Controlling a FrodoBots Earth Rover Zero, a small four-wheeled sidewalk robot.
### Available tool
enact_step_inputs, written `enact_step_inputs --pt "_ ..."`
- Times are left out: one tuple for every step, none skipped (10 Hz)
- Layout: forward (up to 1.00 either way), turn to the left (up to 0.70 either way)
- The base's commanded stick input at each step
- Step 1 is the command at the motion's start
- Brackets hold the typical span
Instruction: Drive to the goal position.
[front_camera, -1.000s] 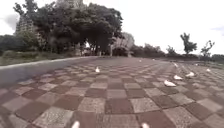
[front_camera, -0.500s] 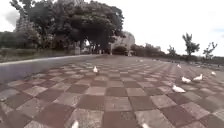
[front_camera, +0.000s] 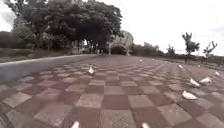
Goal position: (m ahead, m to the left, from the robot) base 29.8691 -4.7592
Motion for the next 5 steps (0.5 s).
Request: enact_step_inputs --pt "0.7 0.0" --pt "0.7 0.0" --pt "0.7 0.0" --pt "0.7 0.0" --pt "0.7 0.0"
